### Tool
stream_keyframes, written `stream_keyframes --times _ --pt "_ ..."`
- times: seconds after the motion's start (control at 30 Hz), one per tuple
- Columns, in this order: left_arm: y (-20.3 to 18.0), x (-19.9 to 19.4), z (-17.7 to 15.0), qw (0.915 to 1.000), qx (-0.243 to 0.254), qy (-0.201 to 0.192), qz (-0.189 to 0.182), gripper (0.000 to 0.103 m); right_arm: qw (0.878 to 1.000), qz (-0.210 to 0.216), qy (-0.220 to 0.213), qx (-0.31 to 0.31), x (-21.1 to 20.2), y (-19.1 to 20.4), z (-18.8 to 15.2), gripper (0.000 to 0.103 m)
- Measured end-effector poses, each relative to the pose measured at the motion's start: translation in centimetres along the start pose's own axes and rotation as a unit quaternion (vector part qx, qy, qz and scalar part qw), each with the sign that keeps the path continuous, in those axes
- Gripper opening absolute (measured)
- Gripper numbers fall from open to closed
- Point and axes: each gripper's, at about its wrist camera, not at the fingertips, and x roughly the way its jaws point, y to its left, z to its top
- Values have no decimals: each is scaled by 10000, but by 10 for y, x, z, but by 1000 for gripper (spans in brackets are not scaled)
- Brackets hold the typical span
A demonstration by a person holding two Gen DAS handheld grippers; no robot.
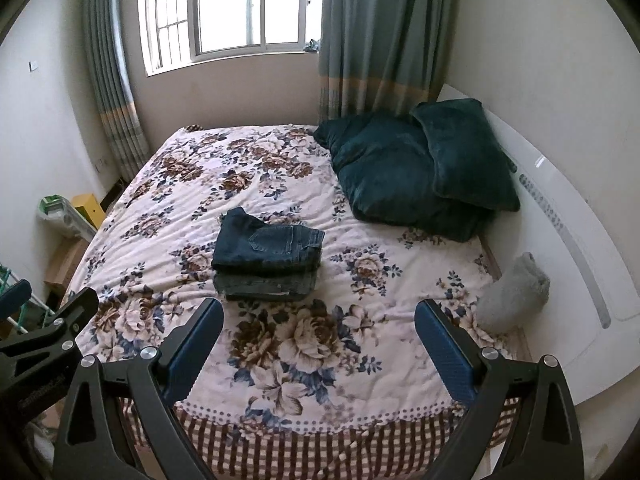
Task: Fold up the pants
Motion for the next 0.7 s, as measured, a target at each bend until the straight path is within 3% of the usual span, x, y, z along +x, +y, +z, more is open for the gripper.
stream_keyframes --times 0.7 --pt "-1 -6 13 9999 62 -139 32 103 9999 47 -141 2 -3 9 0 99"
